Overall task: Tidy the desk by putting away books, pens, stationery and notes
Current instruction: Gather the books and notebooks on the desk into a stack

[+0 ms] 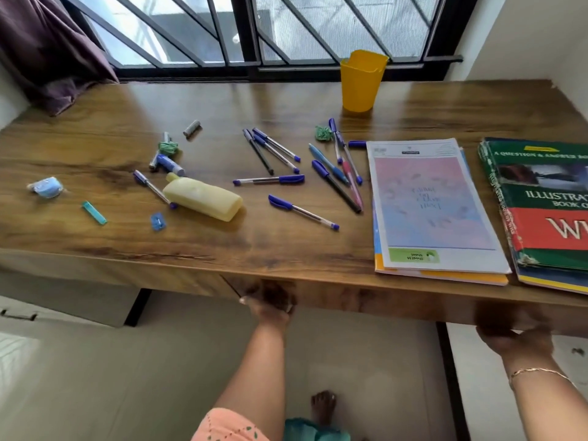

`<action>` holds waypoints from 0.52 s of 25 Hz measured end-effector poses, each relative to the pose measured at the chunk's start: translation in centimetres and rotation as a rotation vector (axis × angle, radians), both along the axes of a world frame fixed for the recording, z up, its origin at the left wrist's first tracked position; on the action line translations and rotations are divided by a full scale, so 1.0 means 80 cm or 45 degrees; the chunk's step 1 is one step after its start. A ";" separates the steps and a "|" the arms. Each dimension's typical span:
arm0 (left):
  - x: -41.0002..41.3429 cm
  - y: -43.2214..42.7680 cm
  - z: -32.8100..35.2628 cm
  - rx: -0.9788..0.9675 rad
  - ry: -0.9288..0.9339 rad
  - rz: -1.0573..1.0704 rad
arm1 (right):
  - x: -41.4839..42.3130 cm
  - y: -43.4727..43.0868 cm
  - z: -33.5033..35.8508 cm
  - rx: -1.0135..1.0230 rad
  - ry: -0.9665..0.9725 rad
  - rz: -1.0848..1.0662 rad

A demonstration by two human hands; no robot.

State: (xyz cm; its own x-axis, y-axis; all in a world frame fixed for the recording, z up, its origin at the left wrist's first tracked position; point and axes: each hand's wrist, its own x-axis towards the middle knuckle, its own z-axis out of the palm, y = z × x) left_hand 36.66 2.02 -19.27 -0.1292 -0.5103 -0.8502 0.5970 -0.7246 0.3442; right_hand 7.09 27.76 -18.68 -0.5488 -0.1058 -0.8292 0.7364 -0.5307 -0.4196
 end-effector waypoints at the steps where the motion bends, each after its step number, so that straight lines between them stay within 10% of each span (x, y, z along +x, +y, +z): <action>1: -0.002 0.001 -0.004 -0.010 -0.011 0.018 | -0.001 0.001 -0.005 0.011 -0.022 -0.009; 13: 0.002 0.001 -0.019 -0.077 -0.072 0.024 | 0.015 -0.005 0.013 -0.009 -0.052 -0.123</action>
State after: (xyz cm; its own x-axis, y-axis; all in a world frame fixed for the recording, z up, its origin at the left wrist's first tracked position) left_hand 36.85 2.12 -20.81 -0.0718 -0.5629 -0.8234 0.5891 -0.6901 0.4204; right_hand 8.28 27.33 -17.65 -0.5227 -0.0602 -0.8504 0.6981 -0.6027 -0.3864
